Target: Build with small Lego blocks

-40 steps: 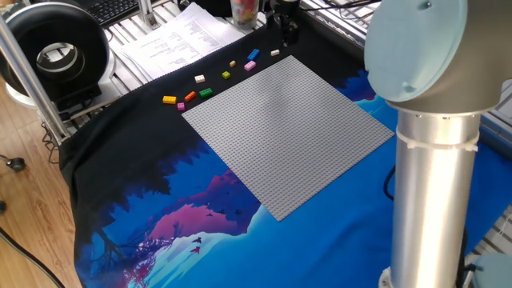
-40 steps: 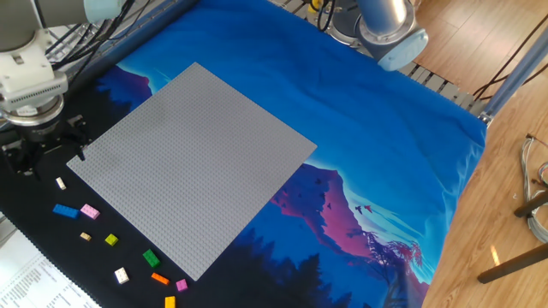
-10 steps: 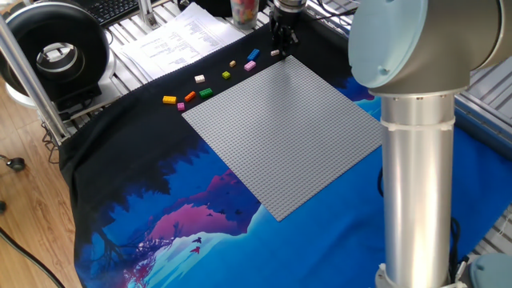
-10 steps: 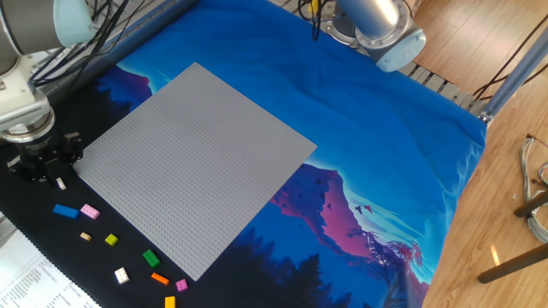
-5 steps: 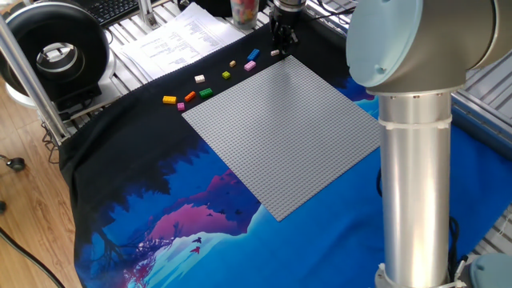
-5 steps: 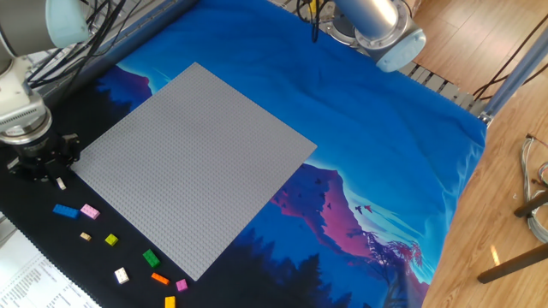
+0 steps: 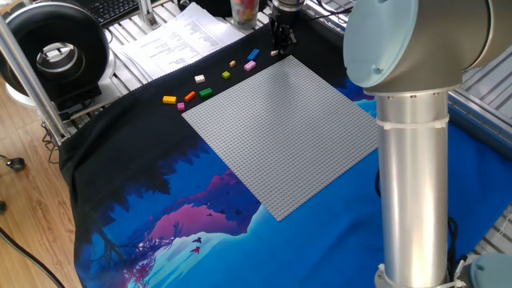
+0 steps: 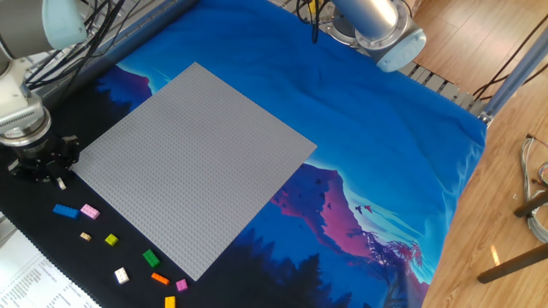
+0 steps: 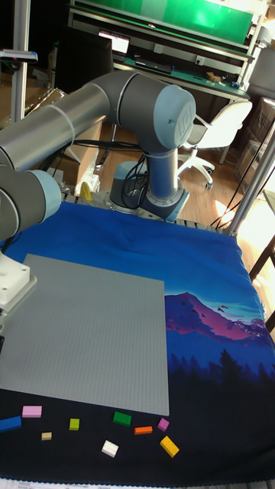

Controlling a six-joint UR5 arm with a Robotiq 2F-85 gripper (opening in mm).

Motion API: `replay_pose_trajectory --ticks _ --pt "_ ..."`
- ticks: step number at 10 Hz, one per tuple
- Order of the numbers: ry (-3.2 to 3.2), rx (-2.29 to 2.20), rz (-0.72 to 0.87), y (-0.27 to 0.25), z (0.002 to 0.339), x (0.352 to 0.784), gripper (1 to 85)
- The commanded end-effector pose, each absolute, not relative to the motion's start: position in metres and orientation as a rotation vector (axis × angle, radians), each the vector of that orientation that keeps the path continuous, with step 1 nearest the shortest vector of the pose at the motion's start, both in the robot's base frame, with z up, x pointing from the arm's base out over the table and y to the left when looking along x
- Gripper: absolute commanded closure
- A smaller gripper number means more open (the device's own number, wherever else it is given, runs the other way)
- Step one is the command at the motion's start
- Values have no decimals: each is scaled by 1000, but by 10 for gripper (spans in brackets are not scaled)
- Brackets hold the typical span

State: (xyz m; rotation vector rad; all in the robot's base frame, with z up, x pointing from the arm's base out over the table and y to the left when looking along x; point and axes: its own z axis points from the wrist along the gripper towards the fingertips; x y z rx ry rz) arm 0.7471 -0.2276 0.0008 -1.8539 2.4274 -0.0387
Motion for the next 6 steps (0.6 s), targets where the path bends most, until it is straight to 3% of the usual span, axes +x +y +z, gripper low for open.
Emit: replay_pose_trajectory --ticks 1,6 --pt "2428 -1840 -32 -227 1 751 613" --pt "2455 -1831 -1 -227 6 744 647"
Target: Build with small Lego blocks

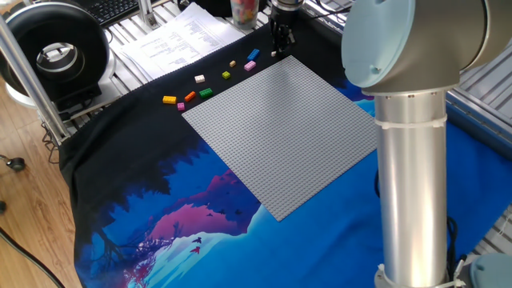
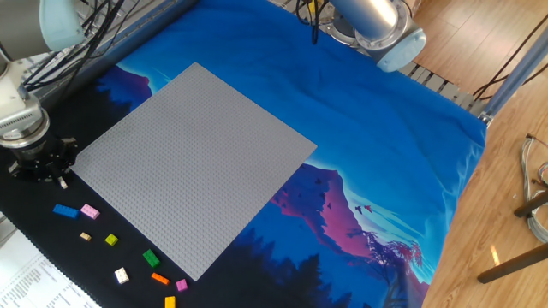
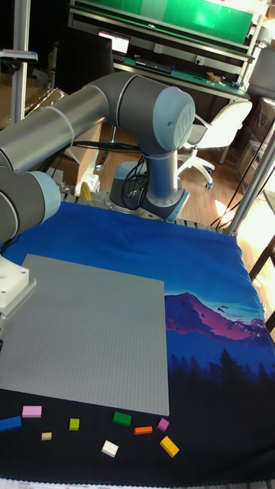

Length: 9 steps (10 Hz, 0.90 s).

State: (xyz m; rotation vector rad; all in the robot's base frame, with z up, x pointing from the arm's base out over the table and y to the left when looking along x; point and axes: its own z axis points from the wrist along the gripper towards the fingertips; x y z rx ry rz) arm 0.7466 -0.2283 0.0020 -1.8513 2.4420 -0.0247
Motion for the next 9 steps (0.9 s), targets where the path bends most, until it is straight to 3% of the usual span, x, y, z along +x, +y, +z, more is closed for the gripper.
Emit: replay_pose_trajectory --ticks 1,9 --pt "2461 -1827 5 -227 8 742 647" --pt "2447 -1821 -7 -223 5 746 637"
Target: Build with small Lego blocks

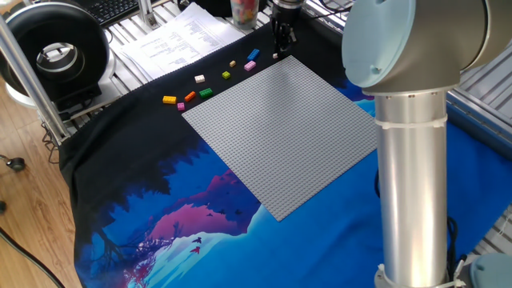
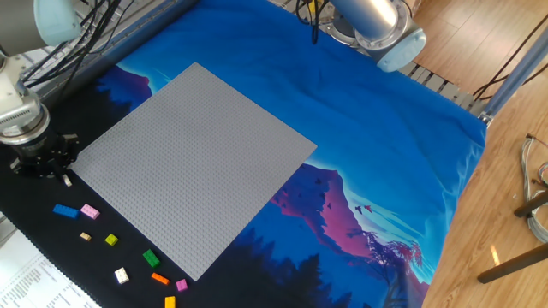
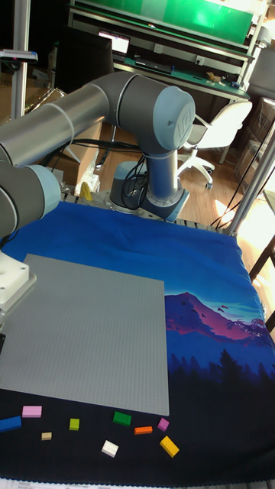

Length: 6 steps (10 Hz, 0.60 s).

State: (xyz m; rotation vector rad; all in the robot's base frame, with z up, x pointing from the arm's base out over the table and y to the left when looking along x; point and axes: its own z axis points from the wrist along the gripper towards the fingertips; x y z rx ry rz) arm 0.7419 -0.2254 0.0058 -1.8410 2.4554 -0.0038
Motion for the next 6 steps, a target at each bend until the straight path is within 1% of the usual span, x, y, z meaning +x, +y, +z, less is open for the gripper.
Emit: replay_pose_trajectory --ticks 1,6 --pt "2439 -1821 -14 -224 4 749 630" --pt "2462 -1810 3 -221 0 745 640"
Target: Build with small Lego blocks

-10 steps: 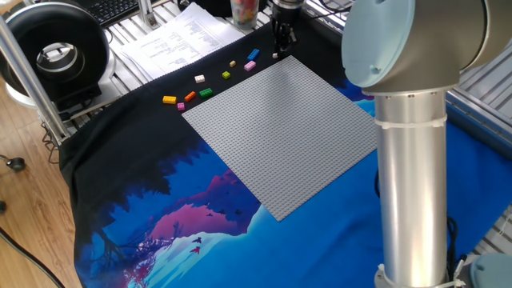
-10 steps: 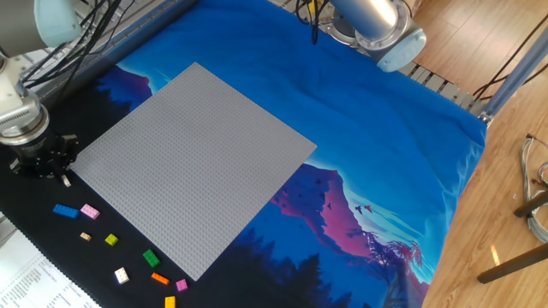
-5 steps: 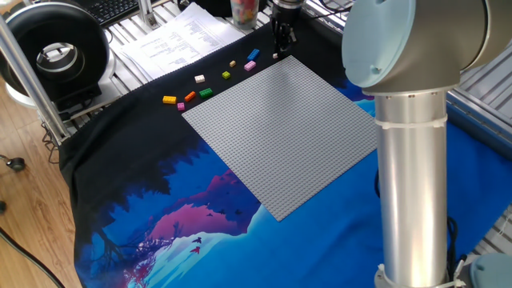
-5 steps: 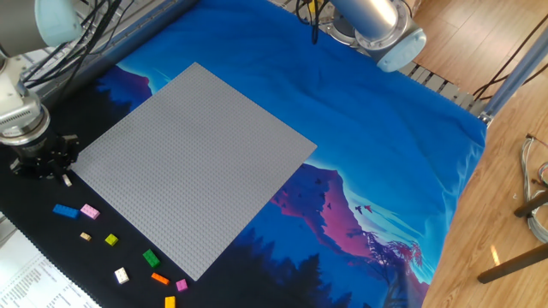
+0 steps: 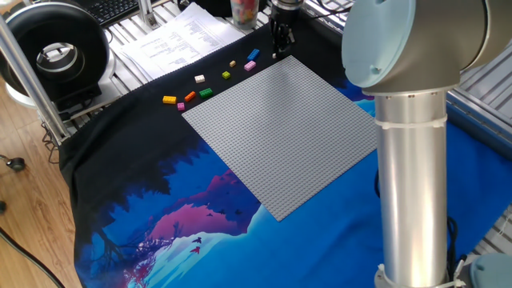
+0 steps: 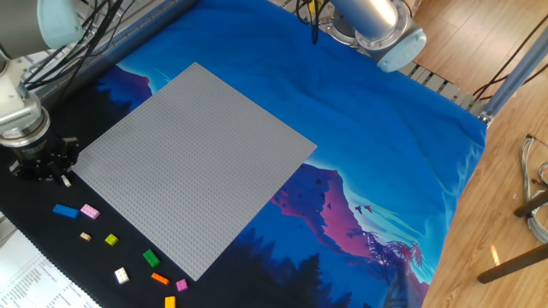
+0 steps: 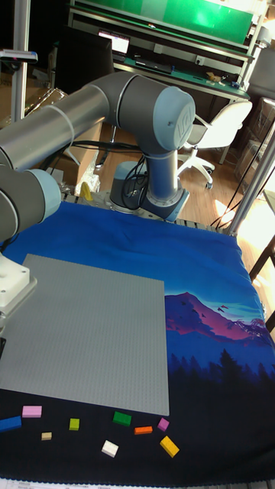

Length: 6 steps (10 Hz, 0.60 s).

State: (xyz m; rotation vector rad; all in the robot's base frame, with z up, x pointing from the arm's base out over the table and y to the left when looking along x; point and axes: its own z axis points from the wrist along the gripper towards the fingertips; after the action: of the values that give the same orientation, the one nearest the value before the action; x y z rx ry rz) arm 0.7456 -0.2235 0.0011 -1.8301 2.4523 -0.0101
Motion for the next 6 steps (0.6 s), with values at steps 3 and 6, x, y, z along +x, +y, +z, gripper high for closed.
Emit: replay_pose_trajectory --ticks 3,6 --pt "2479 -1782 -15 -220 -1 746 777" --pt "2511 -1780 -36 -226 15 738 787"
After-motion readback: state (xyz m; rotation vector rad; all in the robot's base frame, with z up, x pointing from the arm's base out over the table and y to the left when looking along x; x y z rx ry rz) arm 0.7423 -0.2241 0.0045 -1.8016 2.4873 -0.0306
